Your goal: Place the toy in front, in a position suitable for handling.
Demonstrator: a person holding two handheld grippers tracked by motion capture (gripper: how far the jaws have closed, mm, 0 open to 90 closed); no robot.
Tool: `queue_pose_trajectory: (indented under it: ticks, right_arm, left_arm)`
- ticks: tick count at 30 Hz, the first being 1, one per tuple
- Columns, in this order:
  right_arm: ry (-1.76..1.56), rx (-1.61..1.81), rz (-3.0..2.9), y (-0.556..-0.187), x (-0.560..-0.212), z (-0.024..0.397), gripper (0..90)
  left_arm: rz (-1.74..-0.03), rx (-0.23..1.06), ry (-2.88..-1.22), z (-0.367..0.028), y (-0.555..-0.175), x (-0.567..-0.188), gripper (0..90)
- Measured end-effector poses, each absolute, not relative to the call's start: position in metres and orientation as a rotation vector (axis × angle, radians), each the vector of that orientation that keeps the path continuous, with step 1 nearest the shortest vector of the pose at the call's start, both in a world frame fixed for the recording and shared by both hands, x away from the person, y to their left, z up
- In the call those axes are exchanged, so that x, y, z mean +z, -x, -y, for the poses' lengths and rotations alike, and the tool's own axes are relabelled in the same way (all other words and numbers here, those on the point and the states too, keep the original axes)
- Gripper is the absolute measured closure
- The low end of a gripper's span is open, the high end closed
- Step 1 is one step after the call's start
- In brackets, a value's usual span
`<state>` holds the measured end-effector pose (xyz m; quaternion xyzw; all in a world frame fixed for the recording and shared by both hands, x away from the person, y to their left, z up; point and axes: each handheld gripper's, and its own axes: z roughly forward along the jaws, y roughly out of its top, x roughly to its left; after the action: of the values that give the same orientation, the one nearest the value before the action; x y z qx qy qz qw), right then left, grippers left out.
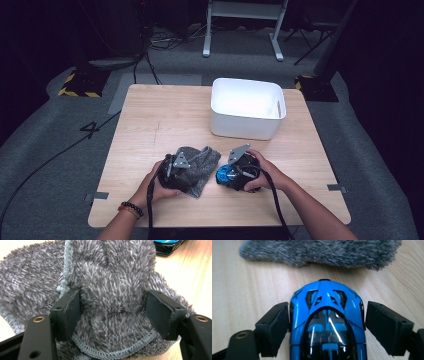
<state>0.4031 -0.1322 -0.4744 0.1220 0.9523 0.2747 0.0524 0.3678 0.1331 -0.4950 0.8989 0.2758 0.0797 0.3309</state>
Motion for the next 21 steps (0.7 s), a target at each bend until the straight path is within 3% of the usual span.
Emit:
queue_pose_trajectory:
  ticks: [8,12,21]
  right_arm:
    - [-0.419,0.761,-2.906,-0.406,-0.483,0.117,18.7]
    - [-0.421,0.745,-2.931,-0.408,-0.482,0.113,24.3]
    - [-0.367,0.680,-2.948,-0.406,-0.478,0.113,26.1]
  left_arm:
    - [-0.716,0.207,-2.350,-0.133,-0.368,-0.495,29.3]
    - [-0.711,0.207,-2.352,-0.133,-0.368,-0.495,29.3]
    - [-0.707,0.207,-2.354,-0.134,-0.368,-0.495,29.3]
